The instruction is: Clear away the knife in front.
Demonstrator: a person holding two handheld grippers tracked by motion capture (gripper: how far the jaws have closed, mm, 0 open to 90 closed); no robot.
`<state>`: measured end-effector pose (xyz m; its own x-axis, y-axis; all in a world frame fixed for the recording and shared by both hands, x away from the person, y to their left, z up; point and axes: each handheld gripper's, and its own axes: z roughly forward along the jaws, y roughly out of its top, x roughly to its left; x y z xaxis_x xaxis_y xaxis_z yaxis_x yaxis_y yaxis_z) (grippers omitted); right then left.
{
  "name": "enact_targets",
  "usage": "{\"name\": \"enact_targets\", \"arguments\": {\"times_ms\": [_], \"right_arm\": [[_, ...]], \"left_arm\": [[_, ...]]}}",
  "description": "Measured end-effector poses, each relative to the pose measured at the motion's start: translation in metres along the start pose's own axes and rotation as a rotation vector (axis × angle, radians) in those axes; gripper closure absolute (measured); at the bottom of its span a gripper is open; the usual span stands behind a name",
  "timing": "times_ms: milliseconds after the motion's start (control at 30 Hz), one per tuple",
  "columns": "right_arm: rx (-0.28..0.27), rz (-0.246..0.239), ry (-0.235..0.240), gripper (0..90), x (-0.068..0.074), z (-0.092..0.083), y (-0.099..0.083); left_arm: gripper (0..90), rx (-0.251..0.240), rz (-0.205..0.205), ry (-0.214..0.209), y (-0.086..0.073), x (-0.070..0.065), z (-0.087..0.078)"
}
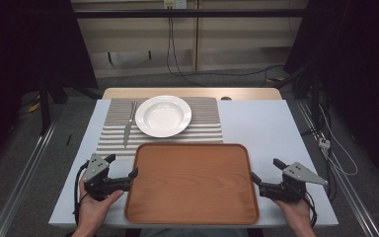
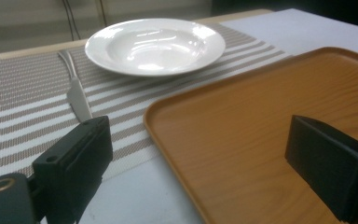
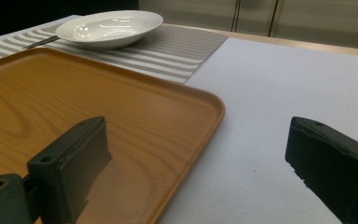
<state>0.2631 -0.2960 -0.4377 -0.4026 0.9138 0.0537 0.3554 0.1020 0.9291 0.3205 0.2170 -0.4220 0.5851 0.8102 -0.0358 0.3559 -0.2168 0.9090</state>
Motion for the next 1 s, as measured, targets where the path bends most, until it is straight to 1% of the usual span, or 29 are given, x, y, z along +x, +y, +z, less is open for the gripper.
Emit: {"name": "enact_targets", "arguments": {"times_ms": [100,133,200,233,267,333,367,400,433,500,567,600,633,667,700,733,767,800,867,900,933,1000], "right_arm": [[0.004,0.009,0.001,5.4,-0.001,0.000,-0.001],[0.004,0.006,0.001,5.3,-0.001,0.000,-0.001],[0.005,0.006,0.002,5.1,-0.001,0.000,-0.001],[0.005,0.009,0.004,5.1,-0.002,0.000,-0.001],[0.005,0.011,0.005,5.1,-0.002,0.000,-0.001],[0.004,0.017,0.006,5.0,-0.002,0.000,-0.001],[0.005,0.020,0.008,5.0,-0.002,0.001,-0.002],[0.005,0.020,0.008,5.0,-0.002,0.001,-0.002],[0.007,0.026,0.010,4.9,-0.002,0.001,-0.002],[0.007,0.025,0.009,4.9,-0.002,0.001,-0.002],[0.012,0.022,0.011,4.9,-0.002,0.002,-0.002],[0.012,0.017,0.014,4.9,-0.002,0.002,-0.002],[0.013,0.016,0.013,4.9,-0.002,0.002,-0.002],[0.015,0.017,0.013,4.7,-0.002,0.002,-0.002],[0.017,0.018,0.011,4.2,-0.002,0.002,-0.002],[0.018,0.022,0.007,3.7,-0.002,0.003,-0.002],[0.020,0.026,0.005,3.6,-0.002,0.003,-0.002],[0.020,0.026,0.005,3.6,-0.002,0.003,-0.002],[0.025,0.022,0.008,3.6,-0.001,0.005,-0.002],[0.025,0.020,0.011,3.6,0.000,0.005,-0.002],[0.024,0.019,0.014,3.6,0.000,0.005,-0.002],[0.027,0.015,0.015,3.6,0.000,0.006,-0.001]], "left_arm": [[6.7,0.007,-0.001,0.005,0.001,0.002,0.000],[6.7,0.006,-0.012,0.007,0.001,0.002,0.000],[6.9,0.009,-0.017,0.002,0.001,0.003,0.001],[7.0,0.020,-0.014,-0.001,0.001,0.004,0.002],[7.2,0.023,-0.018,-0.002,0.001,0.004,0.003],[7.3,0.044,-0.034,-0.003,0.003,0.005,0.005],[8.4,0.044,-0.034,-0.003,0.003,0.005,0.005],[8.4,0.045,-0.031,0.010,0.004,0.005,0.006],[10.7,0.053,-0.010,0.027,0.005,0.005,0.006],[10.4,0.057,-0.016,0.031,0.007,0.007,0.007],[9.7,0.060,-0.035,0.030,0.010,0.010,0.009],[9.1,0.060,-0.035,0.030,0.010,0.010,0.009],[9.1,0.067,-0.037,0.021,0.014,0.011,0.010],[9.1,0.067,-0.037,0.021,0.014,0.011,0.010],[9.3,0.081,-0.061,0.016,0.018,0.013,0.013],[9.4,0.081,-0.061,0.016,0.018,0.013,0.013],[9.4,0.100,-0.099,0.005,0.021,0.013,0.015],[9.3,0.100,-0.099,0.005,0.021,0.013,0.015],[9.3,0.124,-0.111,0.002,0.025,0.013,0.018],[9.3,0.157,-0.116,-0.022,0.028,0.014,0.020],[9.2,0.157,-0.116,-0.022,0.028,0.014,0.020],[9.2,0.172,-0.123,-0.036,0.032,0.016,0.021]]}}
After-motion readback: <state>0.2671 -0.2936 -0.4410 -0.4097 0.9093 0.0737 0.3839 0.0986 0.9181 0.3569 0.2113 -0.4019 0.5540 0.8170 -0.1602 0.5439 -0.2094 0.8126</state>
